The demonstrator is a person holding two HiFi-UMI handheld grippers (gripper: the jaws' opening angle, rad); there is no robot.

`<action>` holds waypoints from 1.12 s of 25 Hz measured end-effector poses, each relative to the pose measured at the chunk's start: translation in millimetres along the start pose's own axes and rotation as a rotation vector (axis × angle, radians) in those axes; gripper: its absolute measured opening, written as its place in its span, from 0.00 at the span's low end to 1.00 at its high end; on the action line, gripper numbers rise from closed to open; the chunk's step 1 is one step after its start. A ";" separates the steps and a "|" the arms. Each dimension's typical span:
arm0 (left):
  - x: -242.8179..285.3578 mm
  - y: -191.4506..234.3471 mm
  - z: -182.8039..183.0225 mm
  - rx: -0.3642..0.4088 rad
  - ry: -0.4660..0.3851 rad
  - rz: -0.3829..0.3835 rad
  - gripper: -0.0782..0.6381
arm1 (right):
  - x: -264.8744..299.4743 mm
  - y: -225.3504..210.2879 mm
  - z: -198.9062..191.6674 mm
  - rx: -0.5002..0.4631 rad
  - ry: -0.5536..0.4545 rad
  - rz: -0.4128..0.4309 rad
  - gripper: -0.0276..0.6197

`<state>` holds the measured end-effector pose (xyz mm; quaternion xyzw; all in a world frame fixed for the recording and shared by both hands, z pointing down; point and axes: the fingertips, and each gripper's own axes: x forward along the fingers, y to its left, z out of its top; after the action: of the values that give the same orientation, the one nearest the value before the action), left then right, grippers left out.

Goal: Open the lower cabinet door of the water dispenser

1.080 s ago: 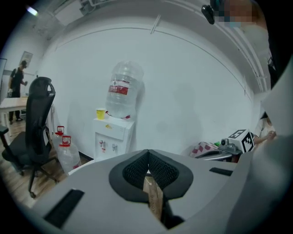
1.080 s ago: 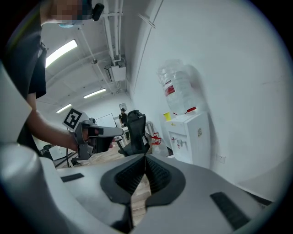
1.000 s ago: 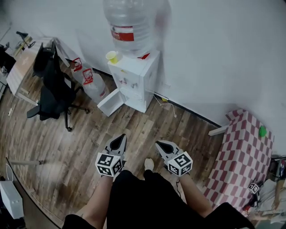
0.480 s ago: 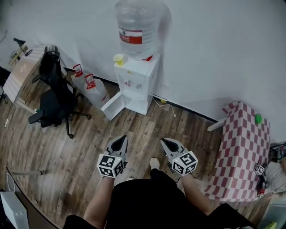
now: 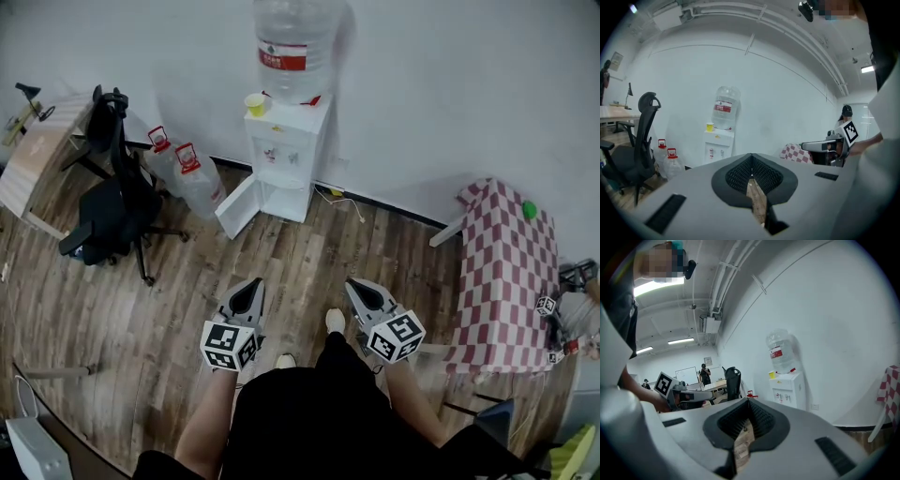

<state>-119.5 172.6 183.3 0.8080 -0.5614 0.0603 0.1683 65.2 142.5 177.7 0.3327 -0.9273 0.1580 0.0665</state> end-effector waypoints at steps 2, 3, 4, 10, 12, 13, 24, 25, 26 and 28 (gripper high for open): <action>-12.0 -0.1 -2.3 0.006 -0.005 -0.009 0.13 | -8.1 11.0 -0.5 0.016 -0.015 -0.012 0.08; -16.8 -1.4 -3.3 0.009 -0.006 -0.014 0.13 | -11.8 15.3 0.4 0.024 -0.025 -0.014 0.08; -20.2 -2.8 -3.7 0.011 -0.008 -0.018 0.13 | -15.1 18.7 1.6 0.028 -0.033 -0.013 0.08; -25.9 -11.9 1.2 0.005 -0.037 -0.006 0.13 | -29.6 21.5 5.2 0.014 -0.043 -0.005 0.08; -24.5 -16.3 3.7 0.005 -0.040 0.007 0.13 | -32.5 17.8 7.0 0.011 -0.040 0.003 0.08; -23.6 -19.3 4.8 0.004 -0.038 0.013 0.13 | -34.1 15.9 7.6 0.008 -0.034 0.008 0.08; -18.7 -45.2 4.7 -0.012 -0.015 0.070 0.13 | -48.5 0.7 3.8 -0.022 0.024 0.050 0.08; -17.8 -47.2 4.4 -0.010 -0.009 0.069 0.13 | -49.8 -1.2 3.7 -0.025 0.026 0.049 0.08; -17.1 -48.2 4.1 -0.008 -0.006 0.070 0.13 | -50.8 -3.2 3.3 -0.025 0.027 0.048 0.08; -16.4 -47.1 4.9 -0.004 -0.014 0.081 0.13 | -51.5 -6.1 2.6 -0.015 0.022 0.046 0.08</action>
<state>-82.2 200.2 164.4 0.7849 -0.5947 0.0603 0.1632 108.6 167.9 165.1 0.3092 -0.9350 0.1563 0.0757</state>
